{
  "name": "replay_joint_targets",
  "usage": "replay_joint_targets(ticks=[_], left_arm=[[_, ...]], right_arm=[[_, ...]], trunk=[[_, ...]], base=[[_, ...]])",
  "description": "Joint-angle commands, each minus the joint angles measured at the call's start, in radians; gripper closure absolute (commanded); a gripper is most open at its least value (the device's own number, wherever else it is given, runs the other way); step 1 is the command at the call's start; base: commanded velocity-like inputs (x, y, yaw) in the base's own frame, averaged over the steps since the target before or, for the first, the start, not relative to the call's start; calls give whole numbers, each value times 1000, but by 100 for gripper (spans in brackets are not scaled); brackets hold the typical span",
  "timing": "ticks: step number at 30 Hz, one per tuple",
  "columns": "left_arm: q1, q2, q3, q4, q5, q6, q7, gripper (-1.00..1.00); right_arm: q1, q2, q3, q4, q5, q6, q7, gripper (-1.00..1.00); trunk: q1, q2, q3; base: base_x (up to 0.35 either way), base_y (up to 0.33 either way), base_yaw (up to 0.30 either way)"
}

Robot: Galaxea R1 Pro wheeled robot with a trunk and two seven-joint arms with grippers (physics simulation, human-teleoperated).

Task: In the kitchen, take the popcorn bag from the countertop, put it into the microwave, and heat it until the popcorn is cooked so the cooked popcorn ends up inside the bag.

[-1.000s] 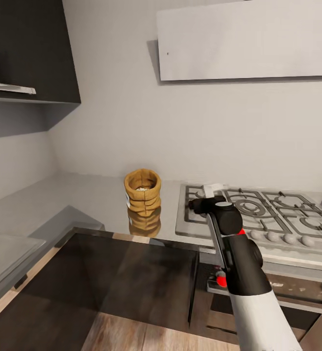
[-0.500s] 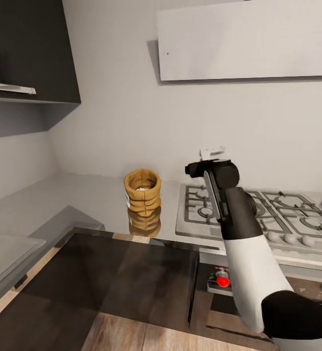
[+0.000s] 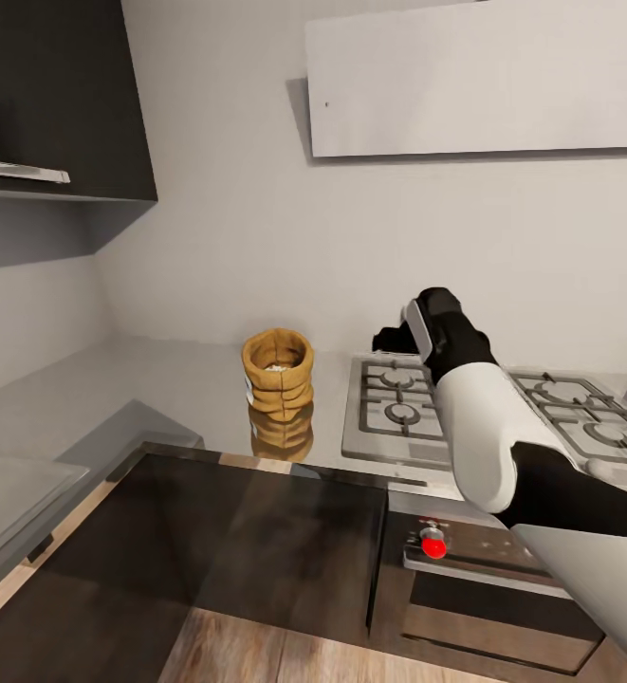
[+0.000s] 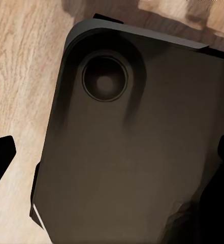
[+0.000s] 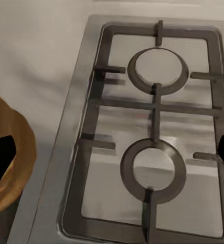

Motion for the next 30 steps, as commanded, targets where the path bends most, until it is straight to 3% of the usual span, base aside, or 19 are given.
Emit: replay_joint_targets(ticks=[1, 7, 20, 30], left_arm=[[1, 0, 3, -2, 4, -1, 1, -100], [1, 0, 3, -2, 4, -1, 0, -100], [1, 0, 2, -2, 4, 0, -1, -100], [1, 0, 3, -2, 4, 0, -1, -100]], right_arm=[[-1, 2, -6, -31, 0, 3, -1, -100], [0, 2, -6, -67, -4, 3, 1, -100], [0, 2, -5, -68, 8, 3, 0, -100], [0, 2, -4, -66, -7, 3, 34, -100]], trunk=[[0, 0, -1], [0, 0, -1], [0, 0, -1], [0, 0, -1]], base=[[0, 0, 0], [0, 18, 0], [0, 177, 0], [0, 10, 0]])
